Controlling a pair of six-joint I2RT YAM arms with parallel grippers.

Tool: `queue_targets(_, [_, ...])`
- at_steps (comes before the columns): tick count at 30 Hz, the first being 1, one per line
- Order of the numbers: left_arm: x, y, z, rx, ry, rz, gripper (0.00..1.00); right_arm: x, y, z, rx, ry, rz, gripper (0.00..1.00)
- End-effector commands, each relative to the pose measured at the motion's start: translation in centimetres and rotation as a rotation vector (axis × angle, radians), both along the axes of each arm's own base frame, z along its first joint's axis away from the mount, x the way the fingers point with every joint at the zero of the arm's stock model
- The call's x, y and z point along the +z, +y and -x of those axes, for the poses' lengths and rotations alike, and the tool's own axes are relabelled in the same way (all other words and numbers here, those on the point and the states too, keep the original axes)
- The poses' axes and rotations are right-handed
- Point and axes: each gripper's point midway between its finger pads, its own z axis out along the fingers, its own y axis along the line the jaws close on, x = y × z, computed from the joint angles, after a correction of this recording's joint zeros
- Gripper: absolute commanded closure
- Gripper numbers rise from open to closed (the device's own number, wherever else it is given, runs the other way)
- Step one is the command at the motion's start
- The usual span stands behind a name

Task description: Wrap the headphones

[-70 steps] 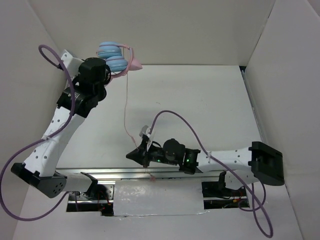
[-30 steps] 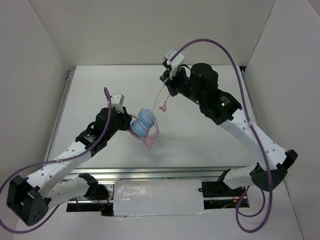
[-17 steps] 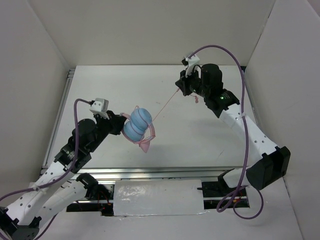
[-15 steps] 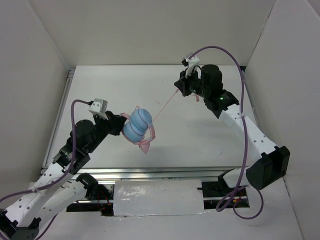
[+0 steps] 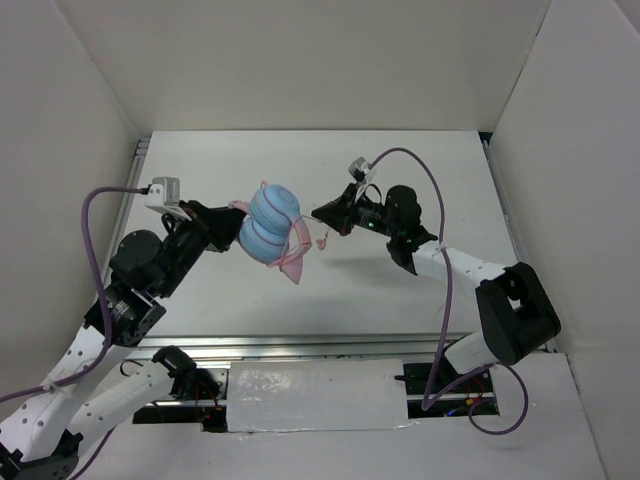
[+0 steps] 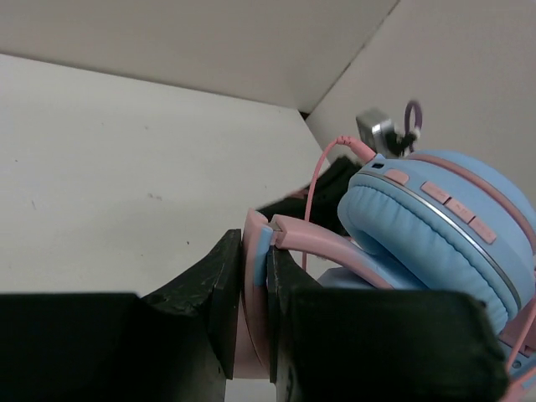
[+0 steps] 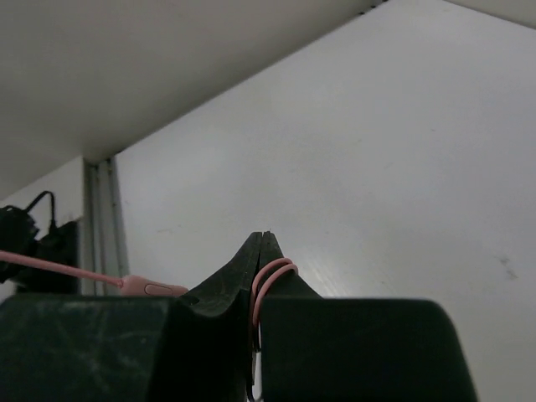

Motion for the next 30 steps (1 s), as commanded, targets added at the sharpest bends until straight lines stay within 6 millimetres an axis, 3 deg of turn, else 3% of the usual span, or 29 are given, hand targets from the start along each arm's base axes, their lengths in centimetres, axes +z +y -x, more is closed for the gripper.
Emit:
queue_targets(1, [10.3, 2.2, 1.7, 0.048, -0.173, 0.278, 1.00, 4.6, 0.1, 3.4, 0.118, -0.202, -0.223, 1.00])
queue_targets(4, [10.7, 2.6, 2.1, 0.058, -0.176, 0.301, 1.00, 4.4, -0.7, 3.8, 0.090, -0.136, -0.291, 1.00])
queue_targets(7, [9.6, 3.0, 2.3, 0.070, -0.156, 0.331, 1.00, 5.2, -0.9, 4.1, 0.082, -0.104, -0.337, 0.97])
queue_targets(11, [9.7, 4.0, 2.5, 0.106, -0.162, 0.352, 1.00, 5.3, -1.1, 4.4, 0.062, -0.096, -0.334, 0.77])
queue_targets(14, [10.2, 4.1, 2.8, 0.099, -0.165, 0.329, 1.00, 5.2, -1.1, 4.9, 0.080, -0.096, -0.308, 0.69])
queue_targets(16, [10.3, 4.0, 2.8, 0.101, -0.157, 0.314, 1.00, 4.9, -1.0, 5.2, 0.100, -0.097, -0.281, 0.50])
queue_targets(21, [11.3, 4.1, 2.6, 0.111, -0.156, 0.307, 1.00, 4.9, -0.3, 6.7, 0.202, -0.134, -0.208, 0.33])
queue_targets(27, [11.9, 4.6, 2.6, 0.137, -0.153, 0.305, 1.00, 4.2, 0.2, 9.7, 0.437, -0.148, -0.116, 0.00])
queue_targets(30, [12.0, 4.9, 2.4, 0.152, -0.147, 0.296, 1.00, 4.5, 0.0, 11.1, 0.563, -0.150, -0.107, 0.00])
